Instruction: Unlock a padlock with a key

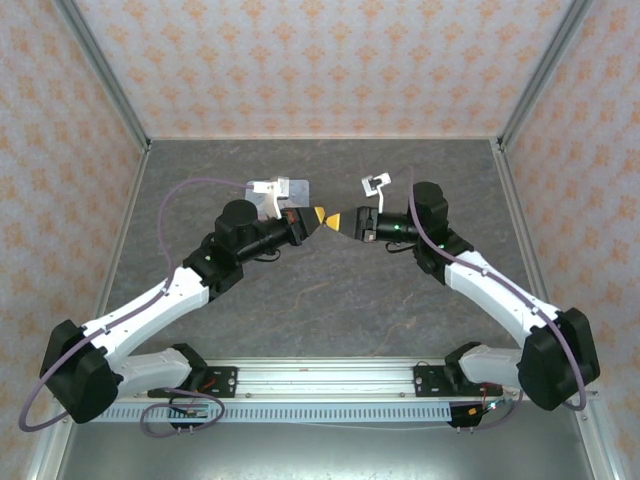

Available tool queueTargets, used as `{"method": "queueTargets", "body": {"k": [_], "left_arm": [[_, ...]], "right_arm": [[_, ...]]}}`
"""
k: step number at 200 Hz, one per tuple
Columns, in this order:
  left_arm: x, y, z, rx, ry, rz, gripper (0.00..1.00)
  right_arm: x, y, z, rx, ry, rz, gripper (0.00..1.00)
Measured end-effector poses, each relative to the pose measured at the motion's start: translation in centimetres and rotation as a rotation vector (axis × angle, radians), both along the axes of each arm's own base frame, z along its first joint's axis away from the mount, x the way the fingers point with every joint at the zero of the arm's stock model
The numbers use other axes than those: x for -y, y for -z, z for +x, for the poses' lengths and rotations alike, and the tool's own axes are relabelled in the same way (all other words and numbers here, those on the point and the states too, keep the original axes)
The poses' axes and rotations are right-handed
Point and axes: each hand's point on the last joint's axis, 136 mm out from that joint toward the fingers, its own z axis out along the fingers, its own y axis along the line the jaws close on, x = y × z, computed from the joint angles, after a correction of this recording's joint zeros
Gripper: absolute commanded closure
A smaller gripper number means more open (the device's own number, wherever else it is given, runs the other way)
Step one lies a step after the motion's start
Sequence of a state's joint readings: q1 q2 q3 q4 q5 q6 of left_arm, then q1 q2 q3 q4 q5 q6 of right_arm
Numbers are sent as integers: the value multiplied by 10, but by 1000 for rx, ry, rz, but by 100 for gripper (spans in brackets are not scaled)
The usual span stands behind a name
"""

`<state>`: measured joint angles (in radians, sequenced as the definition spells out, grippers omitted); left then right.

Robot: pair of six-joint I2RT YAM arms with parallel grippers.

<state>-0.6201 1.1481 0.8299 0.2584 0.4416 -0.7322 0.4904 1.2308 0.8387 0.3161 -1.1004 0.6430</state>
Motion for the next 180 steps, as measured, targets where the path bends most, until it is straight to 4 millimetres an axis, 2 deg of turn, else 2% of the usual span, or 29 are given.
{"method": "queueTargets", "body": {"k": [61,106,153,173,180], "left_arm": [[1,0,-1,-2,4,-3,100],[3,1,-1,-7,17,-1,100],[3,4,2,-13,13,3,100],[2,2,3,-9,13,5,76],[3,2,3,-9,12,9,72]], "right_arm": [[-4,13,5,-33,-2,-18,68],[-7,15,6,-33,-7,-18,76],[-8,12,6,-30,-8,-11,99],[-8,13,8,-25,-1,-14,100],[-8,13,8,-17,5,-21,100]]}}
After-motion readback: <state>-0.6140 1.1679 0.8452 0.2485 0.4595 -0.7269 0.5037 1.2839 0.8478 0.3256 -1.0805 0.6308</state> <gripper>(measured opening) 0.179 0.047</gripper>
